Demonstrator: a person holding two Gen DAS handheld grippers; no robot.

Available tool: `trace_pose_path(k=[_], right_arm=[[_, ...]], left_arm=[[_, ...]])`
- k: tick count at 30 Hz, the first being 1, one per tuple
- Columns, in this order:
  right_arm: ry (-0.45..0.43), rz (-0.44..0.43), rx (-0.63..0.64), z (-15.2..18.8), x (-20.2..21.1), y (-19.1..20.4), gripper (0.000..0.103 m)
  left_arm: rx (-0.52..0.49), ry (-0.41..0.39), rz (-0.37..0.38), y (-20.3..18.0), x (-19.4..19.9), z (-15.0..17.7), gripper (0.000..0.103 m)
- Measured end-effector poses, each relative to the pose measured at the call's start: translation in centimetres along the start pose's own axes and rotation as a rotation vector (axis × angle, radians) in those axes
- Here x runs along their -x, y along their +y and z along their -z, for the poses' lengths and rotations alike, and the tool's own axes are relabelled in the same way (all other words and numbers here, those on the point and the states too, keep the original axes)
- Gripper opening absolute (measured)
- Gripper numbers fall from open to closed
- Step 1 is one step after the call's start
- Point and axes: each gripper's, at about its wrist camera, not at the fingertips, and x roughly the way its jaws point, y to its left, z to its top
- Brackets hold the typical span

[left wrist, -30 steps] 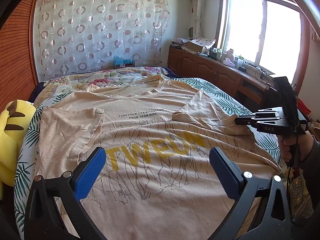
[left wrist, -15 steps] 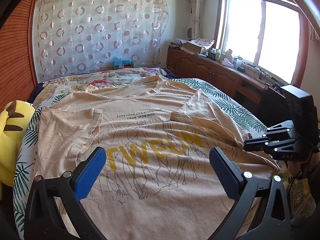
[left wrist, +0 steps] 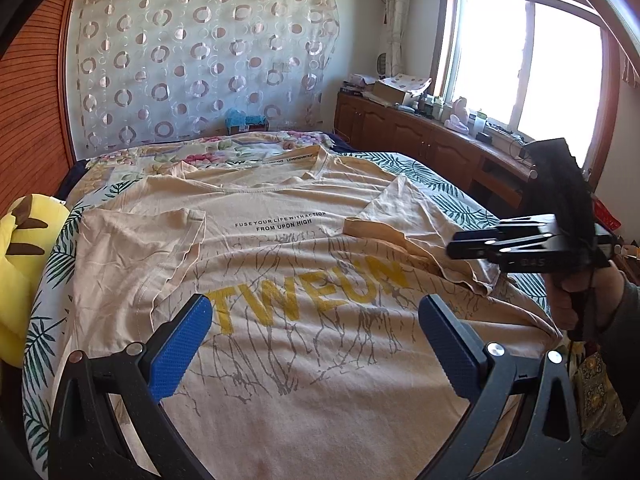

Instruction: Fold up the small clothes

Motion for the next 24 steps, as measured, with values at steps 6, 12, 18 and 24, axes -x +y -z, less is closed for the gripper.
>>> trace_pose_path(k=[6,12,18,24], right_arm=[[0.062,-0.083,0.037,-0.9,-3.1,2.5,0.028],[0.038,-0.156,0.1,-1.2,-2.3,5.6,0.028],[-0.013,-0.059,0.08,-2.0,-2.0,4.2,0.028],[-0.038,0.062,0.033,-3.2,-3.0,0.9,0.032]], left_arm=[[0.014,-0.002,-0.005,0.8,0.2,0.0,0.103],[0.027,0.001,-0.006,1.3,0.1,0.1,0.103],[0.014,-0.017,-0.04,2.8,0.8,-1.0,0.103],[0.021,-0.015,-0.12,7.6,0.6,-2.9,0.103]])
